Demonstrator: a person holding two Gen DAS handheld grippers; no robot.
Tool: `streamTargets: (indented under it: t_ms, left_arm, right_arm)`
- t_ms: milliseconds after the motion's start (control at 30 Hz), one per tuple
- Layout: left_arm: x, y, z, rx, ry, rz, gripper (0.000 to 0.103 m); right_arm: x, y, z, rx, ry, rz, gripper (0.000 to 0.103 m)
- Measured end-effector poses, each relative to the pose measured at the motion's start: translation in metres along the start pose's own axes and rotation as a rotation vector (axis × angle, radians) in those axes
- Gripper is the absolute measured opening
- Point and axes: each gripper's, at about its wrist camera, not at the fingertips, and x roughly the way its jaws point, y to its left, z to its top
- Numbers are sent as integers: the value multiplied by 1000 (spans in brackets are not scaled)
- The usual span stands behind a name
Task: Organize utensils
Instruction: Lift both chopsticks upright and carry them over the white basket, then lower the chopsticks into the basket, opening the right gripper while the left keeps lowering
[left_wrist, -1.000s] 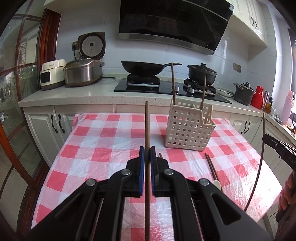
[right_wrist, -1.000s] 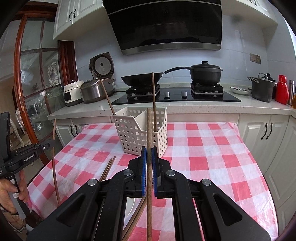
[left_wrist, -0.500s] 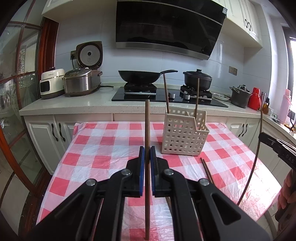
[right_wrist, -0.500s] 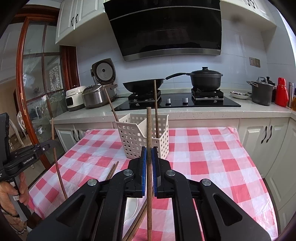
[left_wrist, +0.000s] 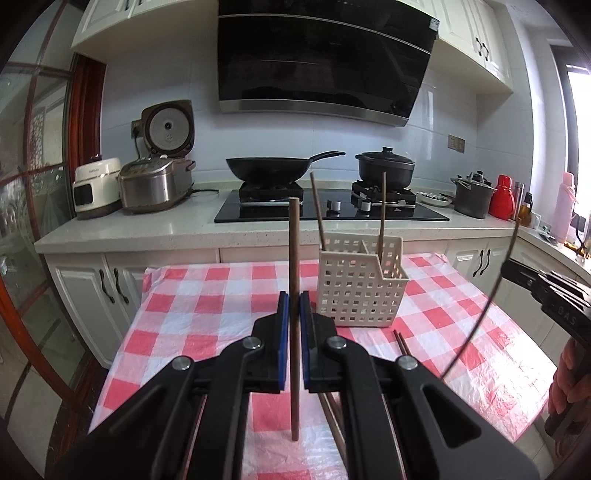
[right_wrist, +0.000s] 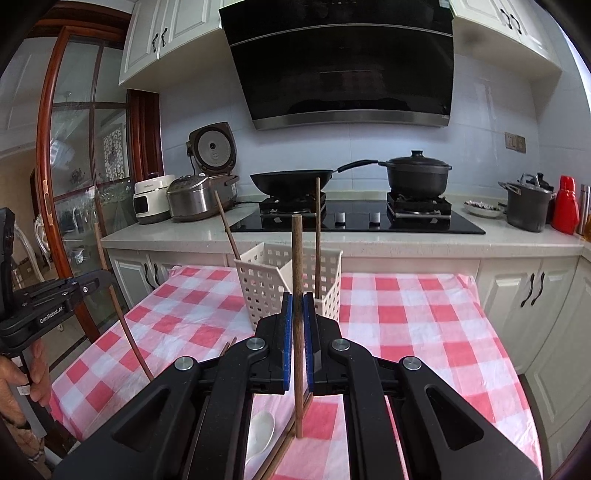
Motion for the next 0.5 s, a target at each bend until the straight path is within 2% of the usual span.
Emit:
streamTargets:
  t_ms: [233,500]
  left_arm:
    - [12,-8,30,27,-16,-14,6]
    - [38,-7,83,15,-8,-48,6]
  right_arm:
    - [20,-1,26,-27,-6,-9,6]
    - [39,-8,53,-46,-6,-19,6]
